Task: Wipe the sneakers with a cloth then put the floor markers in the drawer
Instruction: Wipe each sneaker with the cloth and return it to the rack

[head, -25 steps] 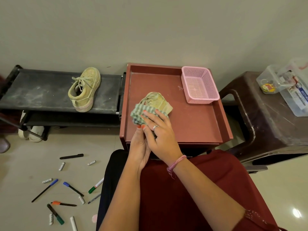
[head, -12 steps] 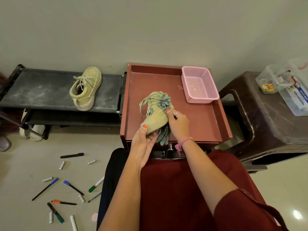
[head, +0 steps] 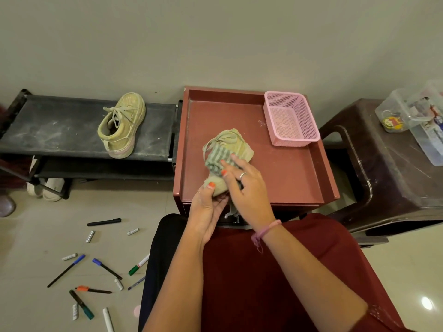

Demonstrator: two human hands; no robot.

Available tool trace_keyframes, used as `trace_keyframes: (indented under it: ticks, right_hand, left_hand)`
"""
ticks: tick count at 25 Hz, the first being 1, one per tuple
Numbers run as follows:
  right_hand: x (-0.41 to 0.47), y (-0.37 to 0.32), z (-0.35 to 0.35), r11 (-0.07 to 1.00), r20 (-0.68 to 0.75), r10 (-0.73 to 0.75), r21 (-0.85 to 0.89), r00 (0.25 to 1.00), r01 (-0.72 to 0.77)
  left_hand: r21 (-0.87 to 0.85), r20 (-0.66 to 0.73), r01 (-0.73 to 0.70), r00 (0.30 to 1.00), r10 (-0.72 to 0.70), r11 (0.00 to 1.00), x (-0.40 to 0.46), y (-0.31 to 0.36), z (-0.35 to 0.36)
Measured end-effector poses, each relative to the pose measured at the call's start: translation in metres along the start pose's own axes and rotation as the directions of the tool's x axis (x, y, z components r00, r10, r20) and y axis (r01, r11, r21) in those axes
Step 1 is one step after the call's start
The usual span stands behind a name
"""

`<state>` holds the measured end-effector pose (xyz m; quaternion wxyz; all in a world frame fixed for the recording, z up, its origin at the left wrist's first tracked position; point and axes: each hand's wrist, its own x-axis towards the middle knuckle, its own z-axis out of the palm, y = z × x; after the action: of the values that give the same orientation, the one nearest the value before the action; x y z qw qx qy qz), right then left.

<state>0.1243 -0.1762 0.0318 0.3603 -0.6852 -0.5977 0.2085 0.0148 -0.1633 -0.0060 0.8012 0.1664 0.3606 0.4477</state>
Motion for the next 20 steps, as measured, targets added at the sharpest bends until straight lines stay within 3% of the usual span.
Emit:
trace_keyframes:
  ticks: [3, 6, 12, 16, 20]
  right_hand:
    - [0.036, 0.027, 0.000, 0.968, -0.122, 0.237, 0.116, 0.964, -0.224]
    - [0.071, 0.040, 0.001, 0.945, -0.110, 0.327, 0.058, 0.939, -0.322]
    - [0.063, 0.018, 0.010, 0.990, 0.117, 0.111, -0.095, 0.987, -0.100]
    - [0.005, -0.003, 0.001, 1.000, 0.067, 0.007, -0.022, 0.998, -0.005]
    - [-0.004, -0.001, 0.007, 1.000, -0.034, 0.018, 0.014, 0.999, -0.017]
  left_hand:
    - [0.008, -0.055, 0.031, 0.998, -0.031, 0.999, -0.002, -0.001, 0.004]
    - [-0.054, -0.080, 0.087, 0.993, -0.091, 0.995, -0.004, 0.001, 0.007]
    - [-0.061, -0.117, 0.111, 0.986, -0.117, 0.992, -0.001, 0.004, 0.001]
    - [0.004, -0.114, 0.095, 0.989, -0.094, 0.995, 0.004, 0.004, -0.003]
    - [0.099, -0.135, 0.064, 0.990, -0.051, 0.993, 0.006, 0.002, -0.006]
